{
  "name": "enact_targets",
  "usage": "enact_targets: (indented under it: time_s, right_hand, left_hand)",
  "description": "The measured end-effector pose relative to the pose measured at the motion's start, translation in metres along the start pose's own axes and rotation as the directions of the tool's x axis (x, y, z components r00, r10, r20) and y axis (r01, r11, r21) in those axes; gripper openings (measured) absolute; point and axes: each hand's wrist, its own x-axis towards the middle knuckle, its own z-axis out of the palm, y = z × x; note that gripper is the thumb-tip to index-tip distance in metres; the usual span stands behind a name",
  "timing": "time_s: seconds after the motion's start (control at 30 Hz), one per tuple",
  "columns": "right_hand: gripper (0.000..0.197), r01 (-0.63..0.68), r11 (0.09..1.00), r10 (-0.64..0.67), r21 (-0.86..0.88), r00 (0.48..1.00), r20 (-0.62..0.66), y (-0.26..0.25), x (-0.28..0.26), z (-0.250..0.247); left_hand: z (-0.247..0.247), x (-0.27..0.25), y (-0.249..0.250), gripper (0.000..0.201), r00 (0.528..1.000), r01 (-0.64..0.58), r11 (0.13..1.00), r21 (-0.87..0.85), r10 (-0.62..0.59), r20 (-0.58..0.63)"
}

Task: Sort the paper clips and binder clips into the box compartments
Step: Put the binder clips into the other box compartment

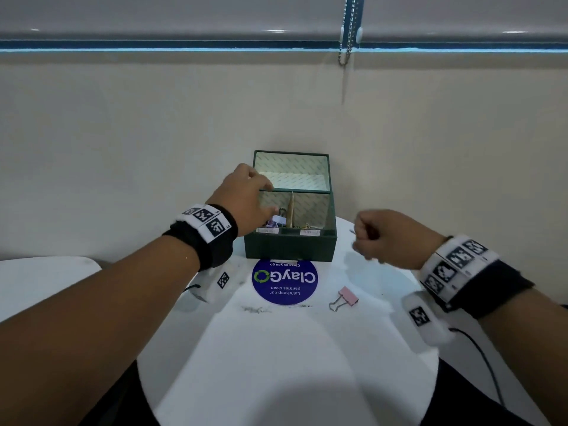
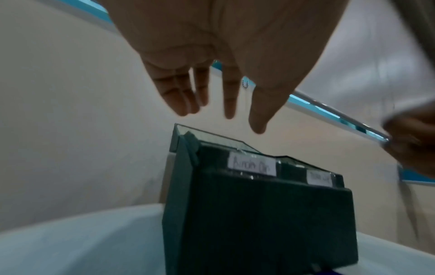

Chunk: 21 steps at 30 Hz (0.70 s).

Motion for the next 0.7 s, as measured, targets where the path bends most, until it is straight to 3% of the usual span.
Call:
enact_targets:
  time_s: [0.1, 0.2, 0.23, 0.3, 0.37, 0.47, 0.53, 0.6, 0.7]
  right_hand:
    - [0.014, 0.087, 0.996, -0.089, -0.016, 0.988, -0.125, -0.036, 0.03, 0.0]
    - [0.009, 0.131, 0.991, -0.127, 0.011, 0.978, -0.163, -0.064, 0.057, 0.007]
    - [0.01, 0.134, 0.991, -0.132, 0.01, 0.981, -0.143, -0.07, 0.064, 0.009]
    - [0.032, 0.113, 0.992, -0.114, -0.053, 0.993, -0.026, -0.076, 0.075, 0.014]
    - [0.048, 0.081, 0.982, -0.074, -0.169, 0.996, 0.046, -0.077, 0.076, 0.018]
    - [0.019, 0.127, 0.961, -0.137, -0.247, 0.99, -0.024, -0.07, 0.056, 0.021]
    - [0.019, 0.134, 0.936, -0.096, -0.325, 0.987, 0.13, -0.054, 0.038, 0.027]
    - [0.021, 0.128, 0.903, 0.01, -0.411, 0.948, 0.318, -0.034, 0.017, 0.039]
    - [0.03, 0.165, 0.852, 0.049, -0.497, 0.92, 0.389, -0.007, -0.005, 0.058]
  left_hand:
    - [0.005, -0.007, -0.001, 0.056, 0.975, 0.199, 0.98, -0.005, -0.197, 0.107]
    - [0.012, -0.011, -0.009, 0.047, 0.947, 0.295, 0.924, -0.244, -0.249, 0.202]
    - [0.014, -0.013, -0.014, 0.048, 0.939, 0.33, 0.865, -0.377, -0.258, 0.229]
    - [0.014, -0.017, -0.02, 0.056, 0.902, 0.432, 0.633, -0.642, -0.313, 0.298]
    - [0.013, -0.023, -0.022, 0.059, 0.878, 0.466, 0.447, -0.764, -0.344, 0.334]
    - [0.02, -0.027, -0.026, 0.056, 0.892, 0.435, 0.447, -0.782, -0.33, 0.308]
    - [0.025, -0.026, -0.029, 0.056, 0.894, 0.429, 0.428, -0.795, -0.326, 0.306]
    - [0.029, -0.026, -0.032, 0.054, 0.899, 0.418, 0.409, -0.811, -0.318, 0.302]
    - [0.034, -0.025, -0.036, 0.053, 0.905, 0.403, 0.402, -0.822, -0.309, 0.293]
